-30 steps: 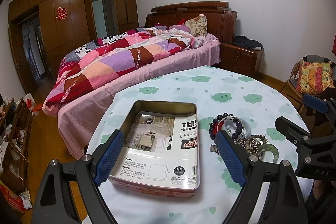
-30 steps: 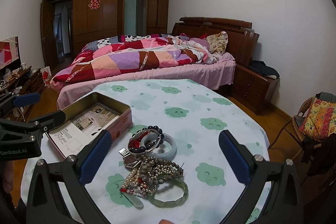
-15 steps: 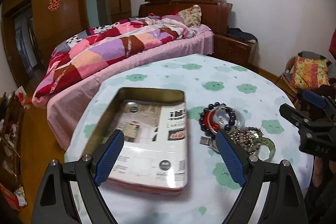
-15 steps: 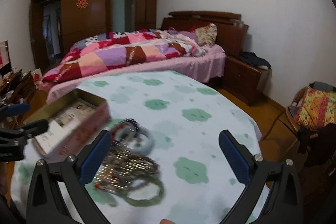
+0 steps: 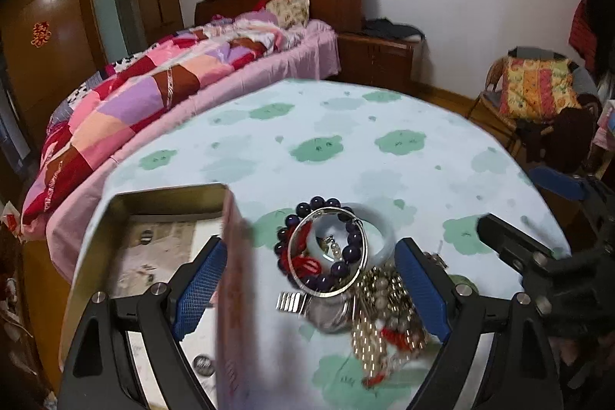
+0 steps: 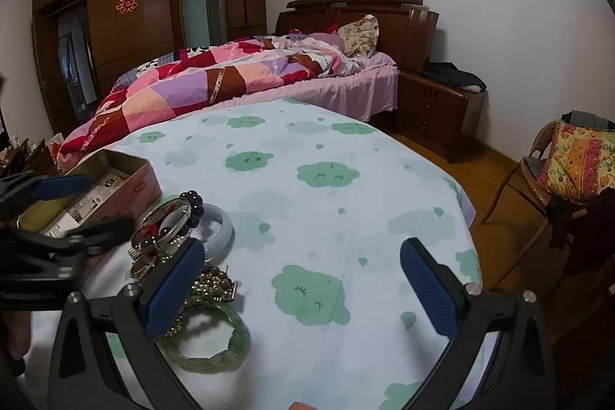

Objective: Organize jewelry
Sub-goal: 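Reach the left tool into the jewelry pile and grasp the silver bangle, then carry the silver bangle over the tin with the left tool while the right tool grasps the dark bead bracelet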

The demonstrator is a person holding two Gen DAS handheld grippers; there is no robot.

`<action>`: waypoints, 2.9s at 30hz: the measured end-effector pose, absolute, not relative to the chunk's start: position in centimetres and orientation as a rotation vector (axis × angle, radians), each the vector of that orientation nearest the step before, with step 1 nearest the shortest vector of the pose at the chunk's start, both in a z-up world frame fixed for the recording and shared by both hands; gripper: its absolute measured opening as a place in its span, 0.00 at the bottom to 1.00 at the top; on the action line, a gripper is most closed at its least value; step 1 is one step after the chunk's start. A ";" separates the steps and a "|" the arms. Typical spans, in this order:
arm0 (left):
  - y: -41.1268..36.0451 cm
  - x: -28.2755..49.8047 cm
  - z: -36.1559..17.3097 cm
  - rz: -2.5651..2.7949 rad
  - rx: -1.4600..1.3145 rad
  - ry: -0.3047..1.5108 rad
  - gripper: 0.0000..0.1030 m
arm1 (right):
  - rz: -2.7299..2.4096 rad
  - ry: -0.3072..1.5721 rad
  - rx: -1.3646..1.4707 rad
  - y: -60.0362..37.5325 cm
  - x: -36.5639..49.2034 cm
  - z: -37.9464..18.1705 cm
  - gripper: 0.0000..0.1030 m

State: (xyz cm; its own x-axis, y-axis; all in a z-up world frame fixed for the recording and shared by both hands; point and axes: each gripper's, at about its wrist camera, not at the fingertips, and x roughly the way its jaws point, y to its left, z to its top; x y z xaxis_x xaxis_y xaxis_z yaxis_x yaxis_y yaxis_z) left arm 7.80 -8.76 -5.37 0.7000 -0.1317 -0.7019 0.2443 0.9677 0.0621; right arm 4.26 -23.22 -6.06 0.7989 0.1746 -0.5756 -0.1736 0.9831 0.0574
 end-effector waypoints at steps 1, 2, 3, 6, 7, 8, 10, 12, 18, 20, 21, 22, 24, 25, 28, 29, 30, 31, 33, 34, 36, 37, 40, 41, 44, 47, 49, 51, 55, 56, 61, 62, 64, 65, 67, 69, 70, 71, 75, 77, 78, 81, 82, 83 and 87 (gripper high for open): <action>-9.0 8.2 -5.7 -0.217 0.157 0.780 0.86 | 0.188 0.618 0.003 -23.3 4.2 -6.0 1.00; -9.1 8.5 -5.9 -0.217 0.156 0.790 0.86 | 0.190 0.618 0.006 -23.4 4.2 -6.0 1.00; -9.2 8.9 -6.2 -0.213 0.153 0.806 0.86 | 0.192 0.616 0.010 -23.5 4.5 -6.2 1.00; -9.2 9.7 -6.7 -0.209 0.144 0.830 0.86 | 0.196 0.617 0.020 -23.8 5.0 -6.3 1.00; -9.3 9.8 -6.9 -0.211 0.146 0.833 0.86 | 0.199 0.619 0.023 -23.9 5.2 -6.4 1.00; -9.4 9.8 -7.0 -0.213 0.150 0.836 0.86 | 0.203 0.624 0.025 -23.9 5.4 -6.5 1.00; -9.5 9.9 -7.3 -0.218 0.155 0.845 0.86 | 0.206 0.627 0.025 -23.9 5.7 -6.6 1.00; -9.5 10.0 -7.6 -0.225 0.151 0.852 0.86 | 0.211 0.630 0.028 -24.0 5.8 -6.7 1.00; -8.7 10.3 -8.4 -0.239 0.099 0.874 0.65 | 0.214 0.629 0.021 -23.8 5.8 -6.7 1.00; -8.6 10.1 -8.3 -0.253 0.085 0.866 0.58 | 0.212 0.629 0.017 -23.8 5.8 -6.7 1.00; -8.6 9.9 -8.2 -0.255 0.087 0.861 0.58 | 0.213 0.631 0.017 -23.8 5.8 -6.8 1.00; -8.6 9.8 -8.3 -0.260 0.086 0.857 0.58 | 0.213 0.634 0.015 -23.8 5.8 -6.8 1.00; -8.6 9.4 -8.3 -0.263 0.088 0.843 0.58 | 0.210 0.636 0.009 -23.7 5.9 -6.8 1.00; -8.5 9.3 -8.3 -0.266 0.087 0.839 0.58 | 0.209 0.638 0.005 -23.6 5.9 -6.8 1.00; -8.5 8.7 -8.0 -0.269 0.095 0.819 0.57 | 0.205 0.642 -0.011 -23.4 6.1 -6.8 1.00; -8.6 8.3 -7.7 -0.266 0.100 0.805 0.57 | 0.204 0.644 -0.017 -23.3 6.1 -6.8 1.00; -8.5 8.1 -7.4 -0.267 0.100 0.793 0.57 | 0.202 0.647 -0.021 -23.2 6.1 -6.8 1.00; -8.3 7.8 -7.0 -0.267 0.097 0.779 0.57 | 0.201 0.650 -0.024 -23.2 6.2 -6.8 1.00; -8.1 7.0 -6.1 -0.256 0.101 0.744 0.57 | 0.203 0.654 -0.029 -23.0 6.3 -6.7 0.95; -7.9 6.8 -5.8 -0.248 0.105 0.730 0.57 | 0.211 0.658 -0.033 -22.8 6.4 -6.6 0.93; -7.6 6.4 -5.3 -0.233 0.114 0.706 0.57 | 0.230 0.672 -0.036 -22.3 6.8 -6.5 0.84; -7.4 6.1 -5.1 -0.220 0.116 0.695 0.57 | 0.246 0.683 -0.036 -22.0 7.1 -6.4 0.82; -6.7 5.8 -4.5 -0.184 0.122 0.657 0.57 | 0.297 0.710 -0.035 -20.7 7.8 -6.2 0.74; -6.4 5.8 -4.3 -0.174 0.122 0.650 0.57 | 0.316 0.718 -0.044 -20.0 8.0 -6.1 0.74; -5.4 6.2 -4.2 -0.148 0.100 0.645 0.57 | 0.376 0.749 -0.065 -17.8 9.1 -6.0 0.68; -4.5 6.4 -4.2 -0.134 0.077 0.644 0.57 | 0.419 0.796 -0.075 -15.9 10.3 -6.4 0.63; -3.9 6.4 -4.0 -0.127 0.062 0.641 0.57 | 0.428 0.827 -0.088 -15.0 11.0 -6.9 0.58; -3.4 6.5 -4.0 -0.124 0.050 0.637 0.57 | 0.442 0.864 -0.091 -14.3 11.6 -7.5 0.53; -2.3 6.5 -4.1 -0.112 0.024 0.641 0.57 | 0.479 0.920 -0.079 -13.6 12.0 -8.2 0.29; -2.0 6.5 -4.1 -0.107 0.016 0.641 0.57 | 0.481 0.925 -0.086 -13.5 11.9 -8.1 0.19; -0.5 6.3 -3.5 -0.085 -0.015 0.629 0.57 | 0.504 0.870 -0.077 -13.5 10.8 -6.8 0.15; -0.3 6.2 -3.4 -0.080 -0.019 0.626 0.57 | 0.503 0.853 -0.085 -13.3 10.6 -6.4 0.15; 0.4 6.0 -3.1 -0.070 -0.027 0.620 0.57 | 0.509 0.823 -0.089 -13.2 10.1 -5.4 0.15; 0.7 5.9 -2.9 -0.063 -0.031 0.616 0.58 | 0.510 0.810 -0.092 -13.2 10.1 -5.0 0.15; 1.3 6.0 -2.7 -0.057 -0.039 0.615 0.57 | 0.514 0.787 -0.099 -12.8 10.0 -4.1 0.15; 1.8 6.0 -2.6 -0.051 -0.045 0.619 0.57 | 0.517 0.766 -0.108 -12.5 9.9 -3.3 0.15; 2.1 6.1 -2.6 -0.043 -0.046 0.619 0.57 | 0.519 0.759 -0.113 -12.4 9.9 -3.0 0.15; 2.3 6.1 -2.5 -0.039 -0.048 0.618 0.57 | 0.521 0.751 -0.116 -12.2 9.9 -2.6 0.15; 3.0 6.4 -2.5 -0.028 -0.052 0.624 0.58 | 0.537 0.726 -0.124 -11.5 10.0 -1.6 0.15; 3.3 6.5 -2.5 -0.029 -0.054 0.631 0.58 | 0.544 0.715 -0.118 -11.3 10.1 -1.0 0.15; 3.5 6.6 -2.5 -0.028 -0.054 0.634 0.58 | 0.547 0.710 -0.118 -11.1 10.1 -0.8 0.15; 4.0 7.0 -2.4 -0.021 -0.043 0.638 0.58 | 0.558 0.701 -0.118 -10.5 10.4 -0.3 0.15; 4.2 7.1 -2.4 -0.016 -0.040 0.640 0.57 | 0.563 0.699 -0.118 -10.3 10.5 -0.1 0.15; 4.4 7.4 -2.5 -0.013 -0.034 0.647 0.58 | 0.567 0.696 -0.119 -10.0 10.7 0.0 0.15; 5.2 8.3 -3.0 -0.008 -0.017 0.672 0.58 | 0.591 0.686 -0.118 -8.6 11.3 0.4 0.15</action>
State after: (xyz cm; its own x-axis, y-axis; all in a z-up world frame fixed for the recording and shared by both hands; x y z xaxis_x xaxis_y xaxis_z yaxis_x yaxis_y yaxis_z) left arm 8.25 5.15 -2.96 0.7825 -0.0126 -0.6225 0.0017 0.9998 -0.0181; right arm 11.28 -8.61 0.39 0.6182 0.4743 -0.6268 -0.5499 0.8308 0.0863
